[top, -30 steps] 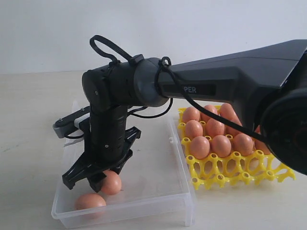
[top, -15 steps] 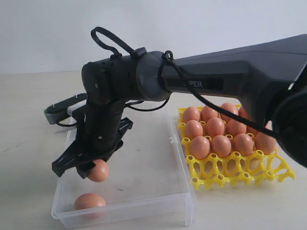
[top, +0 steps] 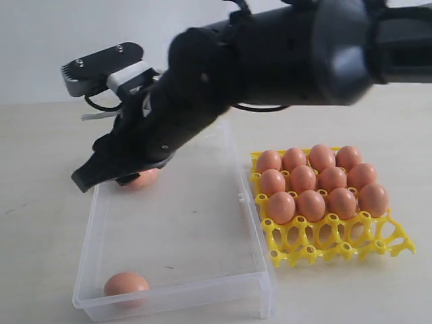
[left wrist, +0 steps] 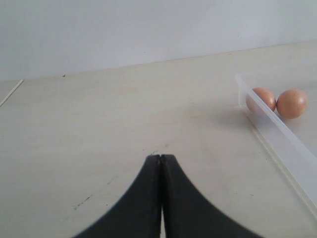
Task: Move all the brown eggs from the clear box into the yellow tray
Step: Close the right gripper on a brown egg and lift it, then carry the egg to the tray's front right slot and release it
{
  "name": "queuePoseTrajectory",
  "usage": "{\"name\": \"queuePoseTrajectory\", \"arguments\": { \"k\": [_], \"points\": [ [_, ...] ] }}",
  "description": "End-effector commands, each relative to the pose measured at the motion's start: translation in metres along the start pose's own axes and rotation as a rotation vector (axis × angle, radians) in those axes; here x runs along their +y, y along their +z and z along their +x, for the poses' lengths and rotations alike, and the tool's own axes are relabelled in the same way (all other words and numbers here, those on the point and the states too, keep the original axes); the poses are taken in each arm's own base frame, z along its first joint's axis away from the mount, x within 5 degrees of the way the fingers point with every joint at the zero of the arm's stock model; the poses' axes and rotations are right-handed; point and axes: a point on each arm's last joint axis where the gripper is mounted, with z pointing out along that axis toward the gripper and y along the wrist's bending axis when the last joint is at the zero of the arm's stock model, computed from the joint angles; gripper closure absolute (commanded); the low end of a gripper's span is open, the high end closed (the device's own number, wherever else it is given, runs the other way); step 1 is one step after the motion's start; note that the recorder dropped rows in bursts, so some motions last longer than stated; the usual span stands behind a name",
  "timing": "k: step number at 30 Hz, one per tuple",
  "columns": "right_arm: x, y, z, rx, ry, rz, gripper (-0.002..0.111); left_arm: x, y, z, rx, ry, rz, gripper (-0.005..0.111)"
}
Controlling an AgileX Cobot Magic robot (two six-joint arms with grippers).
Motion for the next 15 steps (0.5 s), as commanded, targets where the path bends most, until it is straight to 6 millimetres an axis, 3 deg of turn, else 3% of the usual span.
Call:
{"name": "queuePoseTrajectory", "arguments": {
  "k": [1,8,15],
  "points": [
    [-0.018,-0.031,0.023,-0.15,0.076,0.037,0.108,0.0,0.0,-0.002,-0.017,-0.003,0.001,0.107],
    [-0.062,-0.083,0.081,-0.315,0.224,0.178,0.108,0.0,0.0,-0.002,-0.017,-0.003,0.001,0.107],
    [-0.076,-0.098,0.142,-0.412,0.407,0.302,0.108,0.0,0.0,-0.002,-0.017,-0.003,0.001,0.107]
  ]
}}
